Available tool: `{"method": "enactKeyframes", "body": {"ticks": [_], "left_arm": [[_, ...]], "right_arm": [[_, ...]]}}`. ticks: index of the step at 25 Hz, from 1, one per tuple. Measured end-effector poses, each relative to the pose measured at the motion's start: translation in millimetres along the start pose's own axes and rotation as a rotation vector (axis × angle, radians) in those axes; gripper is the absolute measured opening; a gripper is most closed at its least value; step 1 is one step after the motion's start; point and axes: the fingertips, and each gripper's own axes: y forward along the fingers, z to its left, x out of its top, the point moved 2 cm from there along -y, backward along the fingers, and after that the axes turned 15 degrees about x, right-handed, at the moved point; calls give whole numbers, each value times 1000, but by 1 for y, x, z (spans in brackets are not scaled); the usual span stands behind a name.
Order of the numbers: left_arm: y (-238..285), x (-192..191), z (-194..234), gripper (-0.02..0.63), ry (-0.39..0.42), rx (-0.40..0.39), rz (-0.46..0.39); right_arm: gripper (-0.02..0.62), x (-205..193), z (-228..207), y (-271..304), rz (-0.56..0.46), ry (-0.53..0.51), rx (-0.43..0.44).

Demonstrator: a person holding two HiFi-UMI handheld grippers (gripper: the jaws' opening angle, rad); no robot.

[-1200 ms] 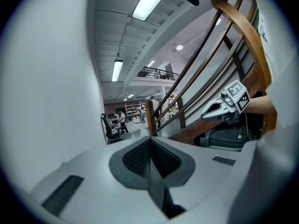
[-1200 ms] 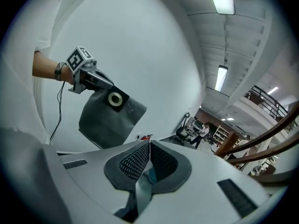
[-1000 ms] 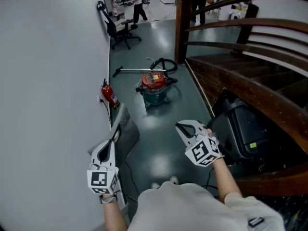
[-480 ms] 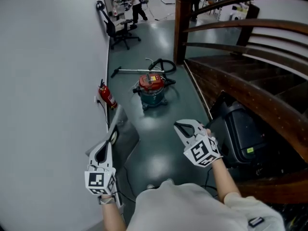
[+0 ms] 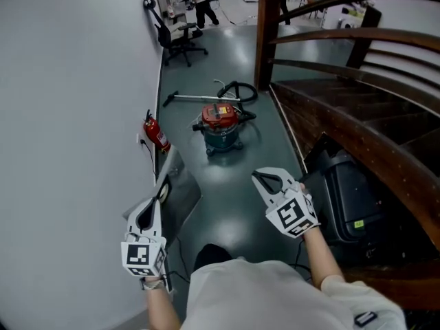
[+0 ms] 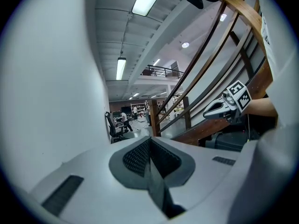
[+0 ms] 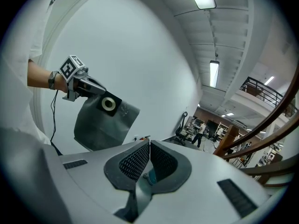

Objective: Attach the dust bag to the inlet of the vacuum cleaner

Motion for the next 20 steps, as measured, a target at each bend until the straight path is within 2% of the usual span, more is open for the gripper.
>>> {"method": "enactKeyframes", "body": {"ticks": [8, 14, 20], "left_arm": [[53, -2, 5, 6, 9, -23, 1], [131, -2, 27, 5, 1, -52, -4], [207, 13, 51, 5, 4, -75, -3]], "right_arm": [[28, -7, -39, 33, -6, 33, -1], [28, -2, -99, 77, 2, 56, -64], [28, 15, -157, 123, -6, 59, -80]]}}
